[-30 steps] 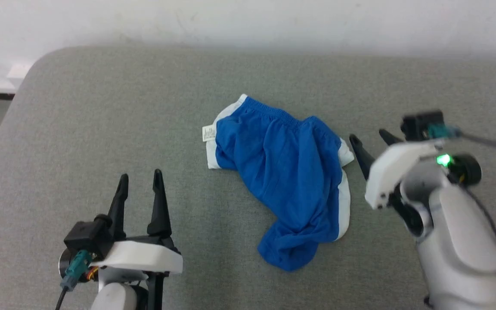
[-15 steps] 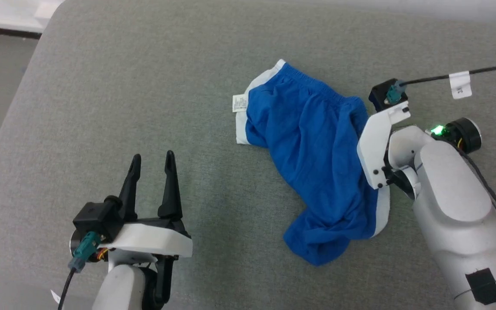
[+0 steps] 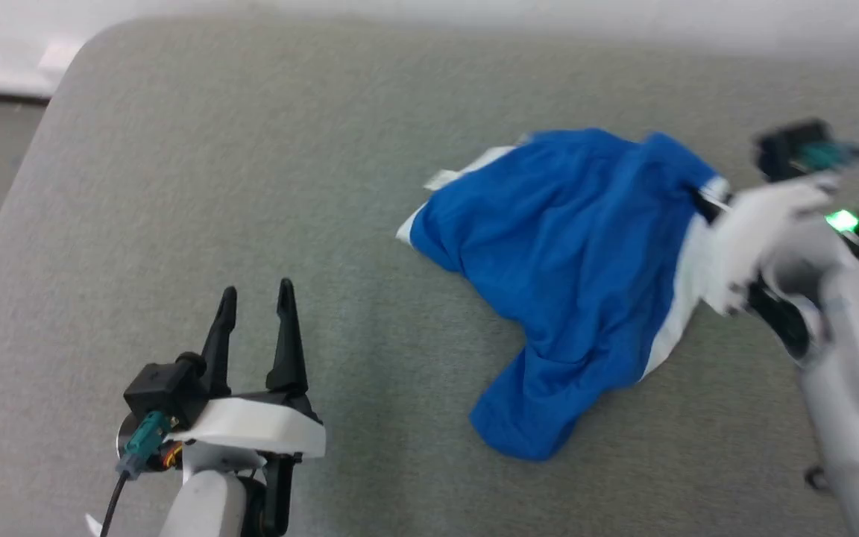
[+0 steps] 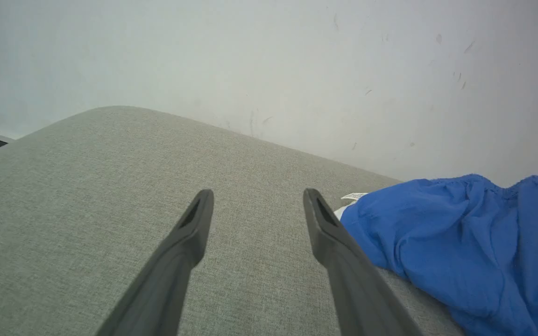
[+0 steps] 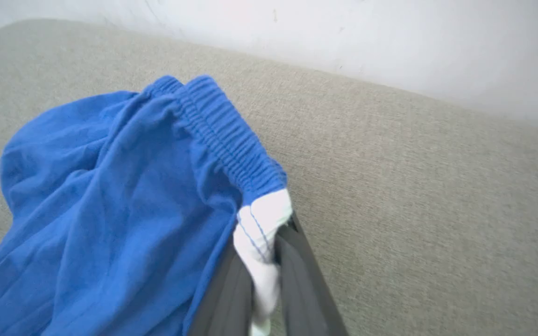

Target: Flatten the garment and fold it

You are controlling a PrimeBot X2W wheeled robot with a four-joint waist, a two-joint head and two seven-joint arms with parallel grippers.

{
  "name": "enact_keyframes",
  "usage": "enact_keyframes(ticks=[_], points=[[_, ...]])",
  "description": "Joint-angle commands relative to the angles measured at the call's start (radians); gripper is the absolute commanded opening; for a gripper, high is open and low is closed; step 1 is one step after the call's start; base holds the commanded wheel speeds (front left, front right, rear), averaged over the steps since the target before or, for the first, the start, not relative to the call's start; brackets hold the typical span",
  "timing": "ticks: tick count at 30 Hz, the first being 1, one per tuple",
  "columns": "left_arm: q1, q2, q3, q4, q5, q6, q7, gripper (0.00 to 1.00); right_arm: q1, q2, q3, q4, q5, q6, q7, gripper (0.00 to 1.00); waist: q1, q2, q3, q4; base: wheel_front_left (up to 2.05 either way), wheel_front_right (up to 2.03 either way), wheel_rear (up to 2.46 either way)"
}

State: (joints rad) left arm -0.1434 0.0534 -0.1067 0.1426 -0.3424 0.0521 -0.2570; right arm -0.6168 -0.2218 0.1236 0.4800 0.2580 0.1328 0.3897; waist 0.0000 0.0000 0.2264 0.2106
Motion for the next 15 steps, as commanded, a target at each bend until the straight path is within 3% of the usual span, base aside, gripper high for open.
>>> enact_keyframes(ticks=[1,4,7,11,14,15], points=[[0.011,-0.003,0.004,0.003,0.008,-0.008,-0.005,1.00,0.046,-0.006,-0.018,-0.020,0.010,-0.002,-0.003,0.00,0.0000,0.0000,-0.086,-0.086,0.00,0.00,0.00],[0.034,-0.003,0.014,0.008,0.008,-0.013,-0.005,1.00,0.223,0.003,-0.130,-0.161,0.033,-0.002,0.039,0.00,0.0000,0.0000,-0.120,-0.123,0.00,0.00,0.00],[0.051,-0.003,0.018,0.012,0.002,-0.015,-0.005,1.00,0.440,0.055,-0.216,-0.303,0.044,-0.002,0.117,0.00,0.0000,0.0000,-0.140,-0.152,0.00,0.00,0.00],[0.053,-0.003,0.016,0.016,0.000,-0.016,-0.005,1.00,0.691,0.135,-0.245,-0.428,0.064,-0.002,0.237,0.00,0.0000,0.0000,-0.150,-0.172,0.00,0.00,0.00],[0.054,-0.003,0.015,0.023,-0.003,-0.017,-0.005,1.00,0.778,0.160,-0.246,-0.473,0.087,-0.002,0.267,0.00,0.0000,0.0000,-0.154,-0.184,0.00,0.00,0.00],[0.055,-0.003,0.014,0.028,-0.003,-0.018,-0.005,1.00,0.785,0.164,-0.252,-0.486,0.094,-0.002,0.254,0.44,0.0000,0.0000,-0.156,-0.186,0.00,0.00,0.00]])
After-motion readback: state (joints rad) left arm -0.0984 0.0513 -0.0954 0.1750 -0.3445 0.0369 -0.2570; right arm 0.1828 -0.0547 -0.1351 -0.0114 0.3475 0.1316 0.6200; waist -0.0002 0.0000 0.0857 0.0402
